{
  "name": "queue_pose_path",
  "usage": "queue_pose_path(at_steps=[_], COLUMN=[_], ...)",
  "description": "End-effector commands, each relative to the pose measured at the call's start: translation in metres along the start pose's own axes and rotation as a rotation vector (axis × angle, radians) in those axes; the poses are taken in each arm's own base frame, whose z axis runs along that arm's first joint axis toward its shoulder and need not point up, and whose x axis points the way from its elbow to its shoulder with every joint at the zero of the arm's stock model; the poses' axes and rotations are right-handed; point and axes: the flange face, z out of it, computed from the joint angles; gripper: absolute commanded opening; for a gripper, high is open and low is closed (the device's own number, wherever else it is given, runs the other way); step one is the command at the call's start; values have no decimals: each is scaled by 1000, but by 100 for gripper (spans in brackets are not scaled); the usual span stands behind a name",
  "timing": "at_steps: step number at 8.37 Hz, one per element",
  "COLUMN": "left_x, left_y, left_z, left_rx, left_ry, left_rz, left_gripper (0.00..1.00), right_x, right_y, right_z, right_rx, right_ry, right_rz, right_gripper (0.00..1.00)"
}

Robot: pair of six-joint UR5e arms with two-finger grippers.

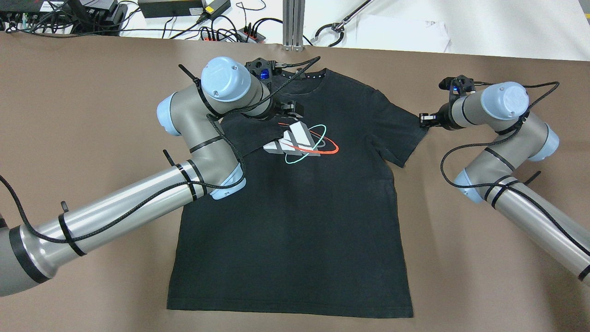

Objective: Fold clothes

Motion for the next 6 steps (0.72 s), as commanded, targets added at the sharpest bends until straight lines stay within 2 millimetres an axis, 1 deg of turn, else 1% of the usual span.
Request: queue_pose_path(at_steps=[1,2,3,4,5,6], left_x=[0,1,-4,-10,-22,-51], left_y=[-2,-7,-15,-23,-32,-35], left_z=[-2,-6,-11,-15,-17,-14], left_rx=[3,10,14,20,35,31], left_ry=[1,7,7,4,-11,-38], left_rz=[0,-2,-4,-1,29,99], left_gripper=[100,100,100,100,100,100], right_x=[-15,-21,-36,-55,-80,-114], right_y=[-2,-4,-9,-17,-32,-53], right_z=[-9,-14,-26,-39,-49,-59], right_rx=[16,26,42,57,68,106], right_ry=[-25,-35,-58,-79,-82,-69], right_rz=[-13,-19,-13,18,33,60], right_gripper=[0,0,0,0,0,0])
